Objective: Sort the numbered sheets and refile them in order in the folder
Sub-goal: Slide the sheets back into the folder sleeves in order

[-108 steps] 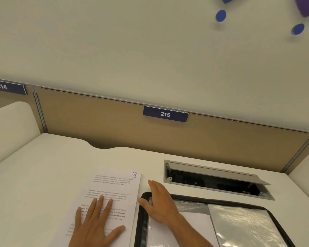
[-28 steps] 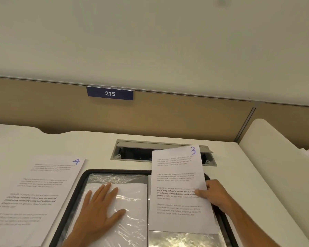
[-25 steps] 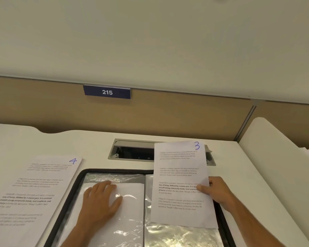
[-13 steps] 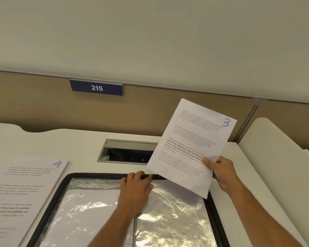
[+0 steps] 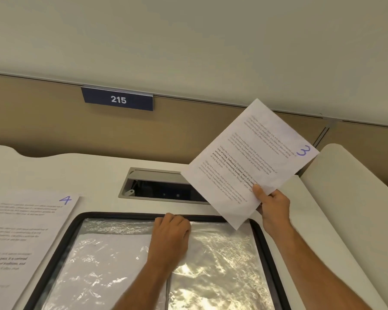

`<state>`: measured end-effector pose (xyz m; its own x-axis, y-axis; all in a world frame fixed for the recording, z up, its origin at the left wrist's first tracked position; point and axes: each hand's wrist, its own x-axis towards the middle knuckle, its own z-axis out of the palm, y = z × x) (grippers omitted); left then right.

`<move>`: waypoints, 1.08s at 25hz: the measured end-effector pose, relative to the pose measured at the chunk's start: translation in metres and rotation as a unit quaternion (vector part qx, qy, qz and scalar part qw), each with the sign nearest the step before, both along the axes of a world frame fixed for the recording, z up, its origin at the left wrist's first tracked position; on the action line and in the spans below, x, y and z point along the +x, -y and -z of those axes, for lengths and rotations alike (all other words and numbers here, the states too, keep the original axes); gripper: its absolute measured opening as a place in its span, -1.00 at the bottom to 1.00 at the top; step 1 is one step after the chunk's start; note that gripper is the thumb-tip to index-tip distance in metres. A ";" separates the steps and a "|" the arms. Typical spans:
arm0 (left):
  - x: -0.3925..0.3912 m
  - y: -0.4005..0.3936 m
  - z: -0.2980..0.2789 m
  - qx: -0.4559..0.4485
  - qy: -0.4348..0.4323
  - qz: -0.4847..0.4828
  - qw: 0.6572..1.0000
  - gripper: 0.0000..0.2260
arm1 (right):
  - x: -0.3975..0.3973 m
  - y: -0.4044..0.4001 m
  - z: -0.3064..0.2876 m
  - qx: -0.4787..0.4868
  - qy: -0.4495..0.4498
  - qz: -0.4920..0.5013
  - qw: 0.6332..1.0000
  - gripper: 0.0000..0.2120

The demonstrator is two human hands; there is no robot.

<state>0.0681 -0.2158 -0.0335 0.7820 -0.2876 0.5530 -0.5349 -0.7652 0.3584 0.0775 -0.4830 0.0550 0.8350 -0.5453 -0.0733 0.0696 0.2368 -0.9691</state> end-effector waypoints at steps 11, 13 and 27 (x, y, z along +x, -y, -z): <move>-0.003 -0.002 0.000 -0.008 -0.020 0.043 0.999 -0.83 | 0.008 -0.047 -0.018 -0.019 0.049 -0.040 0.998 -0.51; -0.003 -0.003 -0.001 -0.016 -0.004 0.053 0.998 -0.82 | 0.009 -0.048 -0.020 -0.020 0.052 -0.045 0.997 -0.50; -0.004 -0.002 0.007 0.056 0.093 0.060 0.992 -0.78 | 0.017 -0.048 -0.039 -0.026 0.068 -0.051 0.996 -0.83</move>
<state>0.0642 -0.2139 -0.0403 0.6261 -0.4406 0.6434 -0.6734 -0.7215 0.1612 0.0945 -0.4349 0.0942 0.8866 -0.4569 0.0714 0.1799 0.1985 -0.9635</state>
